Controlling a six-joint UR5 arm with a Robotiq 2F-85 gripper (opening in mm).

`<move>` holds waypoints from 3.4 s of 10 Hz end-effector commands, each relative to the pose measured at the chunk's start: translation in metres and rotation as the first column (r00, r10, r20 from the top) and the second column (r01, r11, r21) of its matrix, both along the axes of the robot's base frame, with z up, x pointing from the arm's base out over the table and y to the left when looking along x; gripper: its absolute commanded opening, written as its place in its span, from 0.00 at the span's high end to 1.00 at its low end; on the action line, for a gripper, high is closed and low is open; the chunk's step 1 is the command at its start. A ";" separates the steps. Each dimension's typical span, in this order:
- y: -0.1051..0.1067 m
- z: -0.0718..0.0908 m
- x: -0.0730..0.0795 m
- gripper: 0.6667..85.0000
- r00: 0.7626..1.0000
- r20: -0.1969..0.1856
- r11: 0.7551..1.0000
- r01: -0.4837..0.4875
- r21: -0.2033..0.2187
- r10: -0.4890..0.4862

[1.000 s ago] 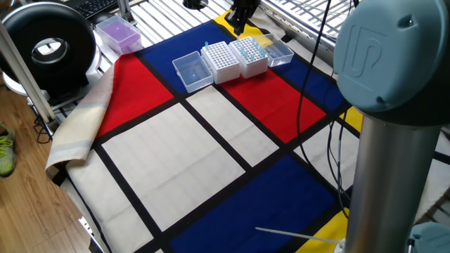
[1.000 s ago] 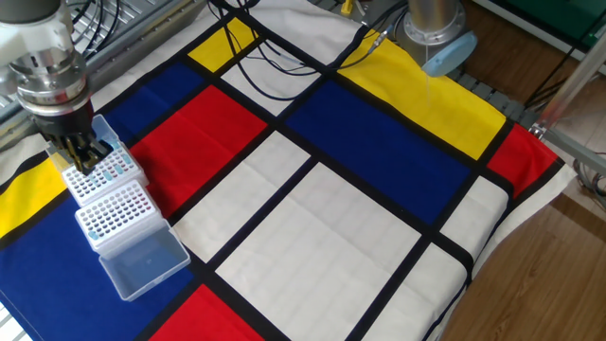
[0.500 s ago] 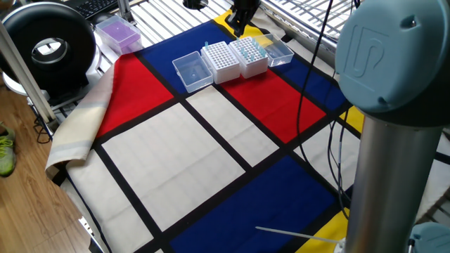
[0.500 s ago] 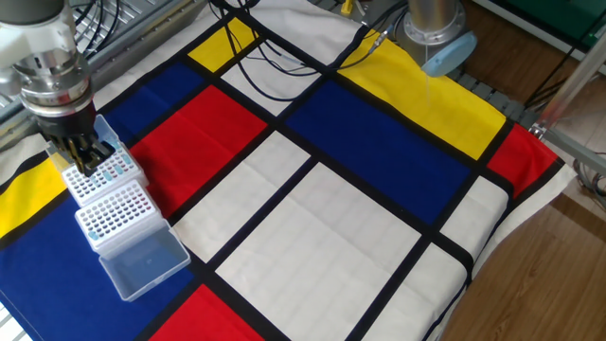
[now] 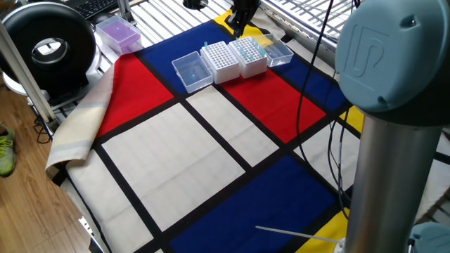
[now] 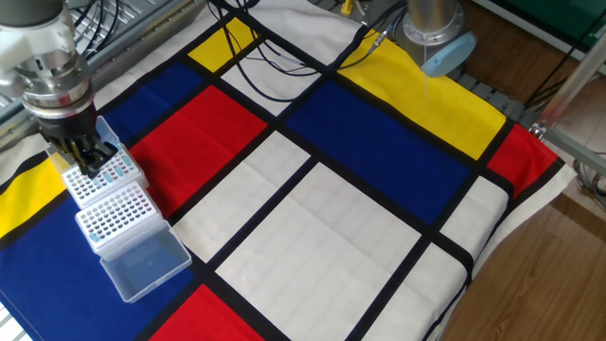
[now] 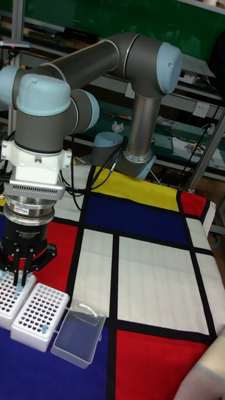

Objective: Transfer all medium pipette tips from one holder to another

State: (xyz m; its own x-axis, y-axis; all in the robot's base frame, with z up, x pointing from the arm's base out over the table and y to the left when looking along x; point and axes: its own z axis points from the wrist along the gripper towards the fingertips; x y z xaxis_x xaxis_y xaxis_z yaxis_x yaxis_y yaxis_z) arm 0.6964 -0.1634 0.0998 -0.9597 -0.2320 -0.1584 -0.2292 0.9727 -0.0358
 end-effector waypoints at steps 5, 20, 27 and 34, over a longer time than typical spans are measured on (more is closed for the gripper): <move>0.005 -0.005 0.004 0.72 1.000 -0.009 1.000 -0.022 -0.014 0.022; 0.083 -0.022 0.081 0.70 1.000 0.026 0.999 0.012 0.037 -0.013; 0.079 -0.024 0.079 0.70 1.000 0.025 0.999 -0.004 0.038 0.003; 0.079 -0.032 0.077 0.73 0.999 0.041 0.998 0.024 0.050 -0.026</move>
State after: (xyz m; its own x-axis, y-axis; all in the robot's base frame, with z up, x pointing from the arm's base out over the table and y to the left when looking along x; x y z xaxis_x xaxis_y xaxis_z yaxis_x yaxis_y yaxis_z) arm 0.7731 -0.0868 0.0689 -0.9549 -0.2241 -0.1949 -0.2267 0.9739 -0.0094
